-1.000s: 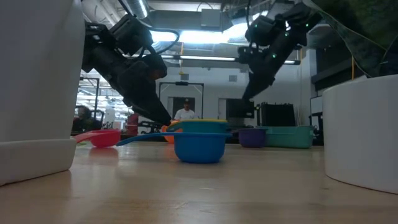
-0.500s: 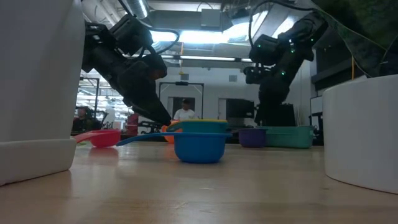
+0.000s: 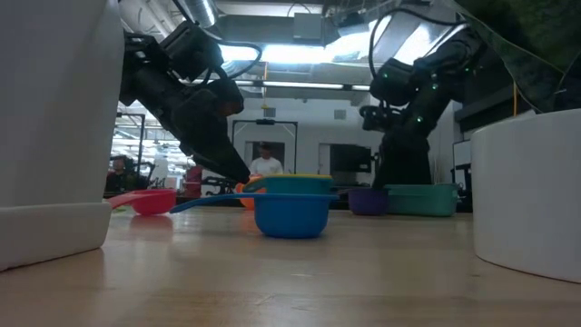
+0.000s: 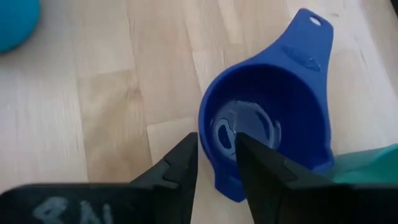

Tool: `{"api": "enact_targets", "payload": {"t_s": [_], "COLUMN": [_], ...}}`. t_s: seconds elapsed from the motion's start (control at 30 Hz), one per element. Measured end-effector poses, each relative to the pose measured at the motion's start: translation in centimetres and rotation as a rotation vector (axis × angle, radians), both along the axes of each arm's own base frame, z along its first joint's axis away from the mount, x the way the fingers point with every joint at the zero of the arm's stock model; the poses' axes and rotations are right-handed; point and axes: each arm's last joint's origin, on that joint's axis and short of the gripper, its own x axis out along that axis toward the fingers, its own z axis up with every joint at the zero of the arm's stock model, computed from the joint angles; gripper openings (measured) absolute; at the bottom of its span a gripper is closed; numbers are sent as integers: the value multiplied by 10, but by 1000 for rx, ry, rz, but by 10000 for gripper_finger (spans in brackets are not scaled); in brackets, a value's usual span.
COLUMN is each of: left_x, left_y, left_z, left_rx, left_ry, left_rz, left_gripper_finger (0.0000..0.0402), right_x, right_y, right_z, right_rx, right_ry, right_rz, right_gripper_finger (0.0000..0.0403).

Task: Nest measuring cups in basket
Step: Stack the dark blue measuring cup on top of the yellow measuring cup

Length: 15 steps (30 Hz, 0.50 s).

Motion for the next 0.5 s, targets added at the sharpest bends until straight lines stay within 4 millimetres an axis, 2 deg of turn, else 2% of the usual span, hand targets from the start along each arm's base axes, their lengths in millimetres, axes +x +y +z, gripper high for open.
{"api": "enact_targets", "payload": {"t_s": [0.5], "left_x": [0], "left_y": [0], "left_z": [0], "left_rx": [0], "left_ry": [0], "left_rz": [0], "left_gripper_finger": [146], "right_x": [2], "right_y": [0], "right_z": [0], "right_rx": [-2], "right_ry": [-36], "right_rz": [64], "right_gripper_finger": [113]}}
